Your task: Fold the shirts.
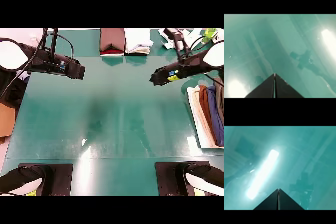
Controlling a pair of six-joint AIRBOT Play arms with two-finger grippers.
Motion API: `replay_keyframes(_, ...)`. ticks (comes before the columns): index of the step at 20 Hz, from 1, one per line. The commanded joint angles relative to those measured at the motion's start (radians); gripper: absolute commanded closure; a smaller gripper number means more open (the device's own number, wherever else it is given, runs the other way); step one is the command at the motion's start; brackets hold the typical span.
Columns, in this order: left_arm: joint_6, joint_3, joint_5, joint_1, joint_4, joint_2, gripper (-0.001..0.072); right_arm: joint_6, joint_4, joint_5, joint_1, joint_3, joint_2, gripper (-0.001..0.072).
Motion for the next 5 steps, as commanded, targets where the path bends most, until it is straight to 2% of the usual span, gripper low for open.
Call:
replay_keyframes(1, 0.000, 0.000, 0.000, 0.000, 0.000, 0.000, 0.0678, -0.008, 0.005, -0.016, 0.043, 0.001, -0.014, 0.0693)
replay_keyframes(5, 0.000, 0.000, 0.000, 0.000, 0.000, 0.000, 0.0677, -0.007, 0.007, -0.048, 0.043, 0.001, -0.014, 0.0693)
